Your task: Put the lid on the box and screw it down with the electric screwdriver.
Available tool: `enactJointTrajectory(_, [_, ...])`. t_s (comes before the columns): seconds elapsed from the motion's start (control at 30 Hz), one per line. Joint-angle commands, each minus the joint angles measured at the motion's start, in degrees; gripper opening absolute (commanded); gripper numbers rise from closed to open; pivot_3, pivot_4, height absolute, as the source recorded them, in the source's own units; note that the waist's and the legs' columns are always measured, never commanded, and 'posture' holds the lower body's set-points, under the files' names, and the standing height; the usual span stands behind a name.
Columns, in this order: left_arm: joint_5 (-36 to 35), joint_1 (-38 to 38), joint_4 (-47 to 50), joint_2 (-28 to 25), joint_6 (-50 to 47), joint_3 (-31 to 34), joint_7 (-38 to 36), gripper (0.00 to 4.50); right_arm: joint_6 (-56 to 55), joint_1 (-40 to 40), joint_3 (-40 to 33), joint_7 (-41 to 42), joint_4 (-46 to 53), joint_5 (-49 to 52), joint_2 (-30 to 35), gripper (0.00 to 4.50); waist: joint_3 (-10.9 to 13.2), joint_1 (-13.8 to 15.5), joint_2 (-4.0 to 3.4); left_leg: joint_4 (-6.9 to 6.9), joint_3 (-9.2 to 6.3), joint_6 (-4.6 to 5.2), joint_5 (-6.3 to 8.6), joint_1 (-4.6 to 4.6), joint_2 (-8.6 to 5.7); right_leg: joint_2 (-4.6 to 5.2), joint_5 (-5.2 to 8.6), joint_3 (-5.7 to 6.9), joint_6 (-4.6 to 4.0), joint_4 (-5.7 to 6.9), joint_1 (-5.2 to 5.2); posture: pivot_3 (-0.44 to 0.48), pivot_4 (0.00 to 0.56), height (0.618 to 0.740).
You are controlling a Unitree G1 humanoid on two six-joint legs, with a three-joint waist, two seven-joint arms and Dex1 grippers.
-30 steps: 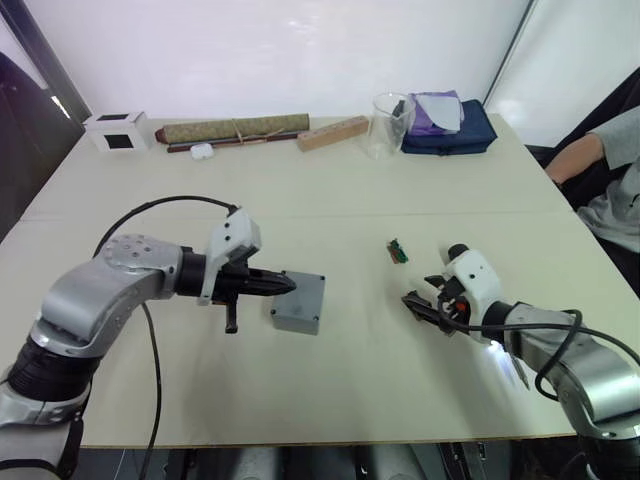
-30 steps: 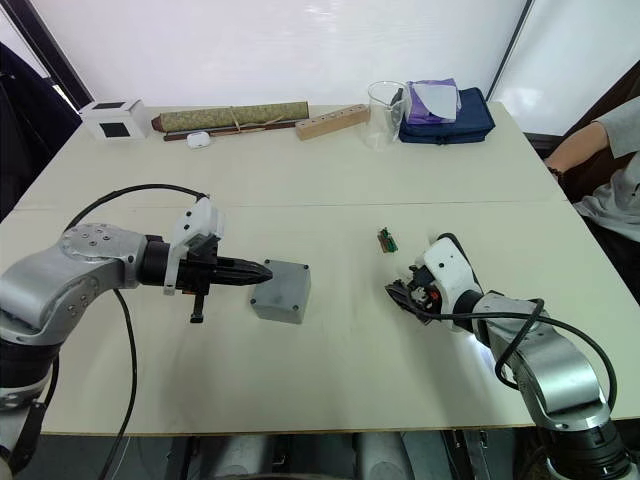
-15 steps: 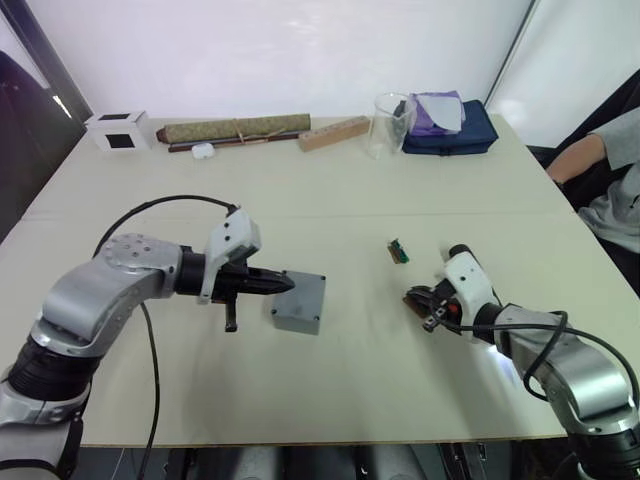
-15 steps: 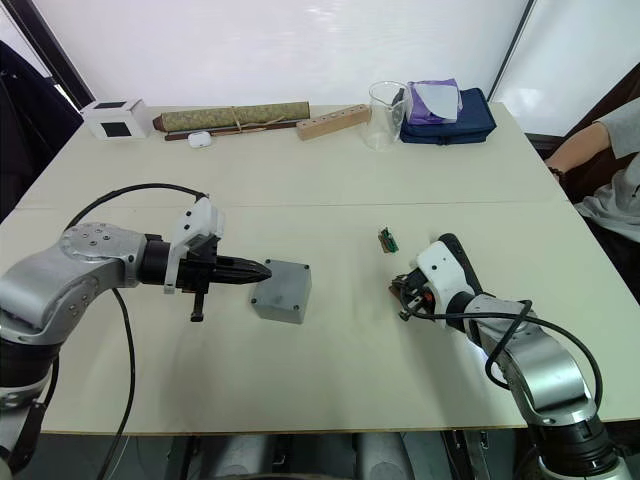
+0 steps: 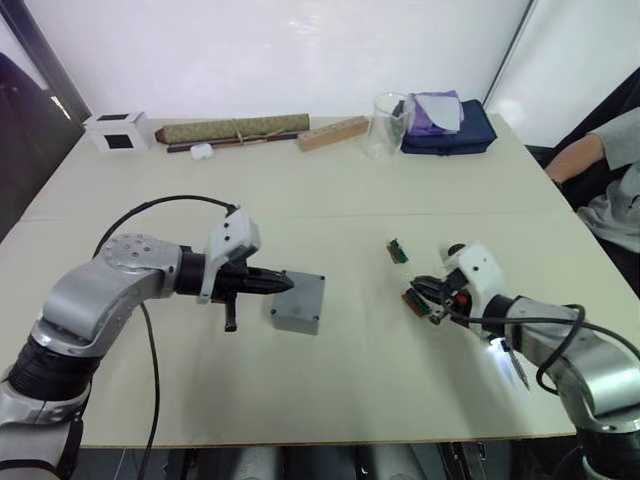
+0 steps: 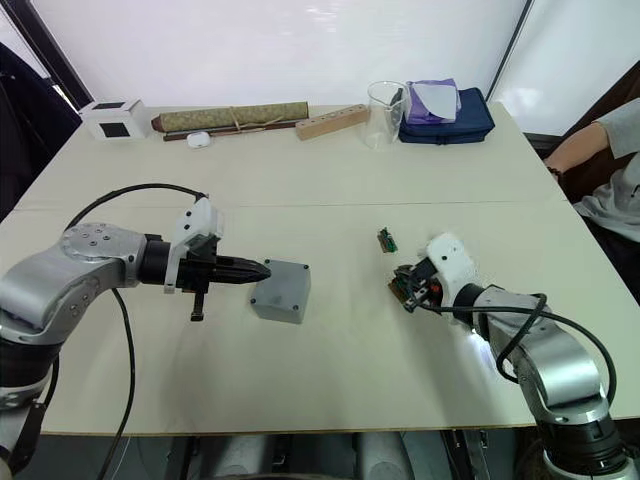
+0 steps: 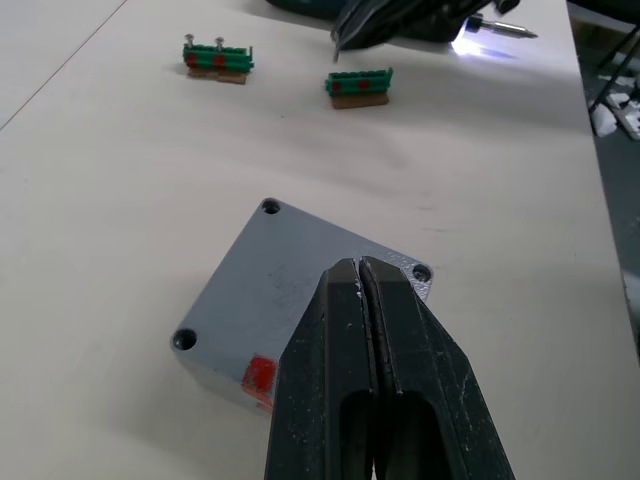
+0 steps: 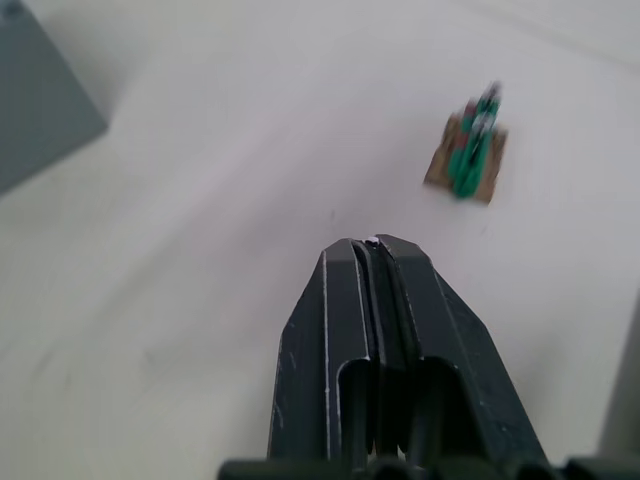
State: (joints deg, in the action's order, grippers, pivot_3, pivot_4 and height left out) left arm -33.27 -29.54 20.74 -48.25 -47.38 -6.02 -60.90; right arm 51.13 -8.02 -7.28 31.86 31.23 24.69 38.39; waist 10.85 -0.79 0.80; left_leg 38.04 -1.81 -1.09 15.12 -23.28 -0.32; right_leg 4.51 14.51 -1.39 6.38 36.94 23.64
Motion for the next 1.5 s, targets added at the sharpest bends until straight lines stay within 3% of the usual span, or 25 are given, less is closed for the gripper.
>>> enactJointTrajectory(0.03, [0.38,-0.64,-0.26,-0.06,1.34,0.57,-0.34,0.00,0.50,-2.40,-1.16,-0.07,2.66,1.95,0.04,0.06,0.00,0.01,0.00,0.00,0.00,0.00,0.00,0.00,0.00,0.00,0.00,0.00,0.00,0.00,0.00,0.000,0.150,0.740])
enactJointTrajectory(0.23, [1.05,1.13,-3.06,-1.22,1.73,2.36,0.08,0.00,0.65,-9.69,4.65,1.10,6.42,4.82,-1.93,0.06,0.00,-0.29,0.00,0.00,0.01,0.00,0.00,0.00,0.03,-0.02,0.00,-0.01,0.00,0.04,0.04,0.000,0.150,0.740])
enactJointTrajectory(0.5, [-3.08,2.55,-3.00,1.13,-1.37,5.61,1.99,0.00,-1.71,-12.32,11.72,1.07,5.69,2.20,-2.68,0.06,0.01,0.12,0.01,0.05,-0.05,0.00,0.00,-0.04,0.00,0.07,0.01,0.05,-0.01,0.03,0.01,0.000,0.150,0.740])
enactJointTrajectory(0.7, [-1.04,6.31,-1.05,0.37,-0.26,4.37,3.39,0.00,-7.76,-15.58,21.09,0.88,-0.54,-3.50,-7.84,0.06,0.02,-0.34,-0.01,0.01,-0.04,0.00,0.00,0.00,0.07,-0.06,0.01,0.03,-0.03,0.09,0.08,0.000,0.150,0.740])
enactJointTrajectory(1.5, [-0.05,7.09,-0.40,0.63,0.35,3.55,4.45,0.00,-11.89,-16.99,25.26,3.74,-5.91,-9.46,-10.31,0.06,0.02,-0.09,-0.01,0.01,-0.04,-0.02,-0.01,-0.03,0.03,-0.01,0.02,0.04,-0.05,0.12,0.10,0.000,0.150,0.740])
